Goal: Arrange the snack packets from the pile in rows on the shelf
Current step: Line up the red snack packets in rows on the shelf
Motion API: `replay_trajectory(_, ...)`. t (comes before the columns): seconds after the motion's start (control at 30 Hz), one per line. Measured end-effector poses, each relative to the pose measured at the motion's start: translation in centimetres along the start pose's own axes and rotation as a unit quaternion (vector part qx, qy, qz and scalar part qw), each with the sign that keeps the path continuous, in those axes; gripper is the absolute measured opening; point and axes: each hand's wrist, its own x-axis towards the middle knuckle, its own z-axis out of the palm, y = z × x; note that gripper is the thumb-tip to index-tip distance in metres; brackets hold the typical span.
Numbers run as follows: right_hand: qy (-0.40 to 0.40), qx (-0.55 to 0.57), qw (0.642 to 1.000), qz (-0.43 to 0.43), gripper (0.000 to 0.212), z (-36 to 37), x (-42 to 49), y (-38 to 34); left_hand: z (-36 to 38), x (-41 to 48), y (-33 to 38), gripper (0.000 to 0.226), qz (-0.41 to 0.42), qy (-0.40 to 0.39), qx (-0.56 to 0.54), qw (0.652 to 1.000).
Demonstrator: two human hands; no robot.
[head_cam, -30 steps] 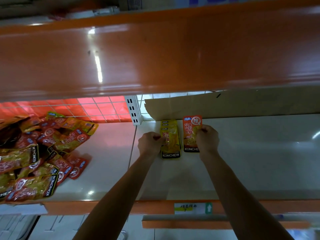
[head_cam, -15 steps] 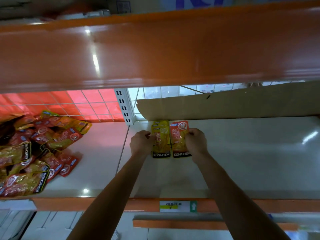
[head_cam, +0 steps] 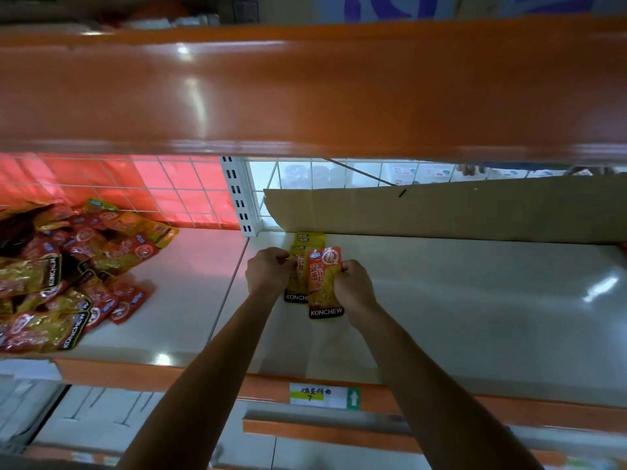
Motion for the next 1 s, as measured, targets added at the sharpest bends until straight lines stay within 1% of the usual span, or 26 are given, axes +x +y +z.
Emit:
replay_trajectory(0.13,0.007,0.009,1.000,0.012,0.016,0.0,0.1,-0.1,-0.1,0.0,0.0,0.026,0.014,0.002,-0.008,1.000)
replay_trajectory(0.23,0.007,0.015,1.000,0.019,0.020,0.1,0.1,-0.1,-0.2,0.0,-0.2,0.025,0.020,0.005,-0.020,1.000)
replay_trajectory(0.3,0.012,0.016,1.000,0.020,0.023,0.1,0.1,-0.2,-0.1,0.1,-0.3,0.026,0.018,-0.007,-0.021,1.000)
replay_trajectory(0.4,0.024,0.023,0.999,0.018,0.022,0.0,0.4,-0.6,-0.2,0.1,-0.6,0.027,0.021,-0.023,-0.021,0.999)
replay_trajectory(0.57,0.010,0.048,0.998,0.030,0.031,0.1,0.9,-1.3,-0.1,0.4,-0.5,0.025,0.033,-0.021,-0.052,0.998)
replay_trajectory(0.77,0.023,0.078,0.996,0.044,0.029,-0.4,1.9,-1.4,-0.1,1.0,-0.2,0.024,-0.009,-0.028,-0.133,0.991)
replay_trajectory(0.87,0.025,0.096,0.994,0.051,0.030,-0.6,2.3,-1.1,0.0,1.1,-0.3,0.024,-0.013,-0.040,-0.147,0.988)
replay_trajectory(1.0,0.012,0.107,0.993,0.053,0.027,-0.2,2.6,-1.4,0.1,1.1,-0.4,0.025,-0.002,-0.052,-0.138,0.989)
